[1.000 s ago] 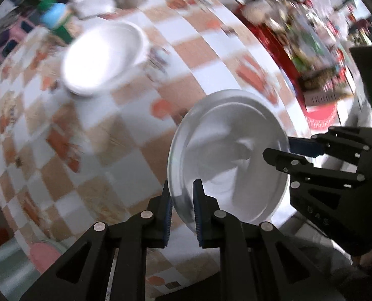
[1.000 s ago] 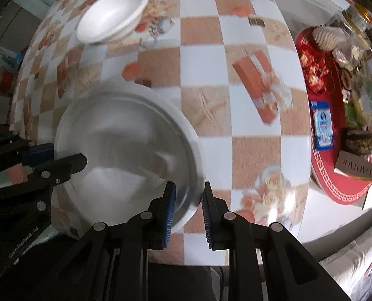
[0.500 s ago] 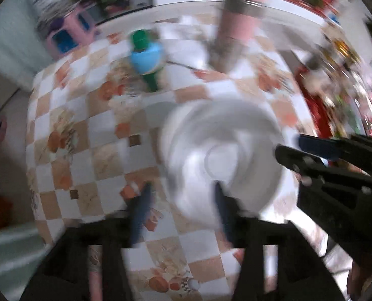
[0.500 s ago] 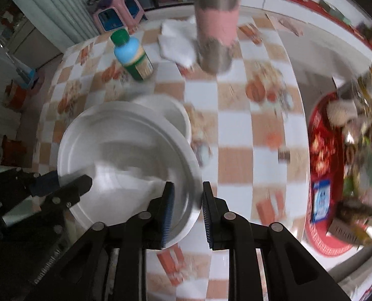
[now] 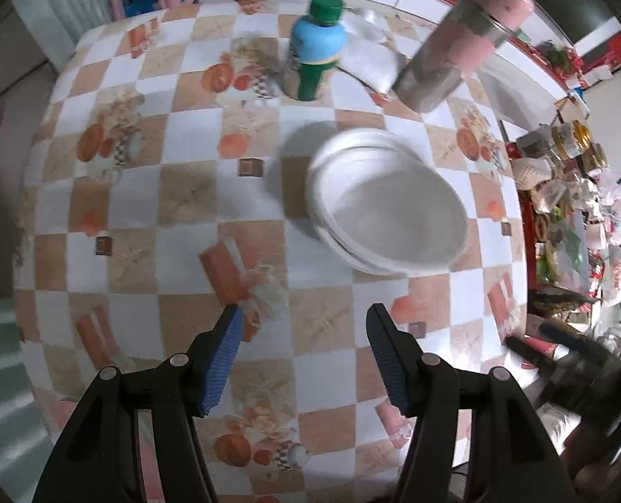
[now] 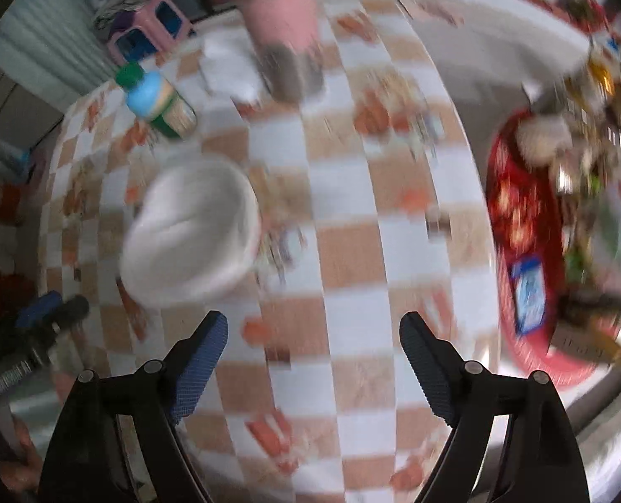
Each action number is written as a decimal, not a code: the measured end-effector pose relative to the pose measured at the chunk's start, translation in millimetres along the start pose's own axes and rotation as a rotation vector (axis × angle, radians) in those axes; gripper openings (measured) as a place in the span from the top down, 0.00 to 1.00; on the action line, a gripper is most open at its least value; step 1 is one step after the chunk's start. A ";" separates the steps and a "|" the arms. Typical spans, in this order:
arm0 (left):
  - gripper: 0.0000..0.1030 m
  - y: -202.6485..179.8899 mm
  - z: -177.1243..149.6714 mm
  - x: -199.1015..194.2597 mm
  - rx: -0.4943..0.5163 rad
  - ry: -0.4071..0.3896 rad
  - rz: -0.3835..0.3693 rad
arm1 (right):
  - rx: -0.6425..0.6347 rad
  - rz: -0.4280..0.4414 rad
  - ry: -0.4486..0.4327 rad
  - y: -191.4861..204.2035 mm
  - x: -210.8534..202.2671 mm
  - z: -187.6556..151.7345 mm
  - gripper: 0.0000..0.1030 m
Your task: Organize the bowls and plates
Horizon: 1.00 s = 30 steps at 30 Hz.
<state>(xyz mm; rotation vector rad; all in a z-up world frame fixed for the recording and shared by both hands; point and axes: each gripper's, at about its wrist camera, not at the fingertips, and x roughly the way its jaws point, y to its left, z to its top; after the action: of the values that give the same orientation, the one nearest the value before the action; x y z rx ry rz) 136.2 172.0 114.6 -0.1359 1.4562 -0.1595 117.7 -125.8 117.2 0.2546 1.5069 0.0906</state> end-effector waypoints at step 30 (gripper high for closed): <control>0.29 -35.1 -19.6 23.2 0.088 0.051 -0.050 | 0.056 -0.038 0.064 -22.1 -13.8 -103.2 0.17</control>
<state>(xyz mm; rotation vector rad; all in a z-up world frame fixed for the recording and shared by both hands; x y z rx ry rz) 118.3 133.3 96.5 -0.0974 1.4948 -0.2686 12.1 -138.9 121.2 0.2698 1.5785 0.0267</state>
